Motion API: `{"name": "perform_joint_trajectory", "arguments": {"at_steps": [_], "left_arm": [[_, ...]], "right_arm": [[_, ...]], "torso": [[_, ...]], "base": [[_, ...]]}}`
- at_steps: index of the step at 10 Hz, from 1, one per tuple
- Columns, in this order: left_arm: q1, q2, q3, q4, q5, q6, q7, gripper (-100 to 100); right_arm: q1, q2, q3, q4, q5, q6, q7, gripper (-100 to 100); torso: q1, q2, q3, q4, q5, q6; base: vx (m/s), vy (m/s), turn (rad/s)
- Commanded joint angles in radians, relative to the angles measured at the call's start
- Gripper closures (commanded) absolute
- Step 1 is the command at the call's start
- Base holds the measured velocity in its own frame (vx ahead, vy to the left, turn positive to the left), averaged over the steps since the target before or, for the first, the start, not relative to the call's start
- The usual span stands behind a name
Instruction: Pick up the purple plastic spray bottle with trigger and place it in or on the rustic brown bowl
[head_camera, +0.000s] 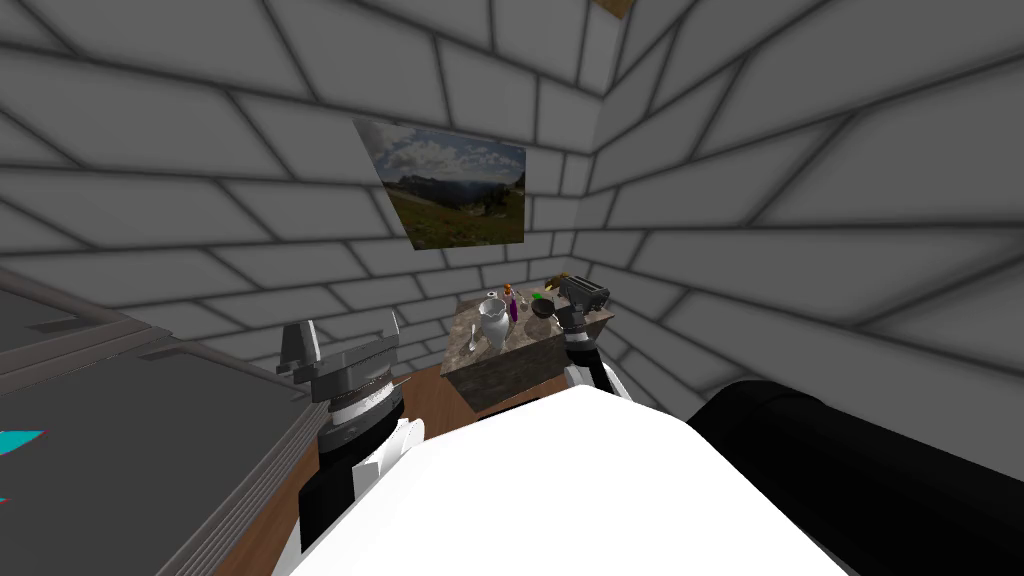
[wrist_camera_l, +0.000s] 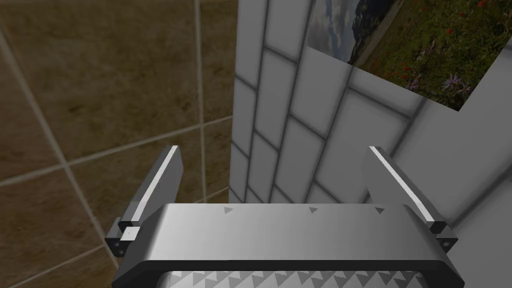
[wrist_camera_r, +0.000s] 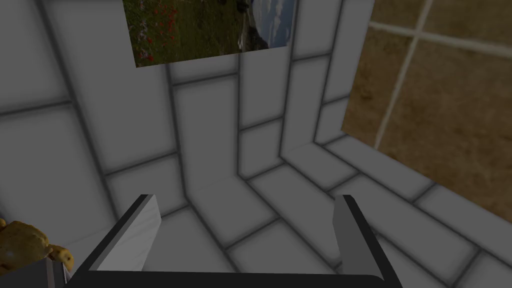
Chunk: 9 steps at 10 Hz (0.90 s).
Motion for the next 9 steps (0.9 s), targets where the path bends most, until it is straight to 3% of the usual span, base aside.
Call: {"name": "perform_joint_trajectory", "arguments": {"at_steps": [1, 5, 9], "left_arm": [[0.0, 0.0, 0.0, 0.0, 0.0, 0.0, 0.0, 0], [0.0, 0.0, 0.0, 0.0, 0.0, 0.0, 0.0, 0], [0.0, 0.0, 0.0, 0.0, 0.0, 0.0, 0.0, 0]], "right_arm": [[-0.012, -0.037, -0.001, 0.005, -0.005, 0.013, -0.011, -100], [-0.084, -0.132, -0.009, 0.031, -0.034, 0.087, -0.073, -100], [-0.204, -0.197, -0.02, 0.07, -0.08, 0.205, -0.177, -100]], "torso": [[0.0, 0.0, 0.0, 0.0, 0.0, 0.0], [0.001, 0.002, 0.001, 0.0, 0.0, 0.0], [0.001, 0.002, 0.001, 0.0, 0.0, 0.0]], "base": [[0.0, 0.0, 0.0], [-0.024, 0.017, 0.009], [-0.04, 0.026, 0.013]]}}
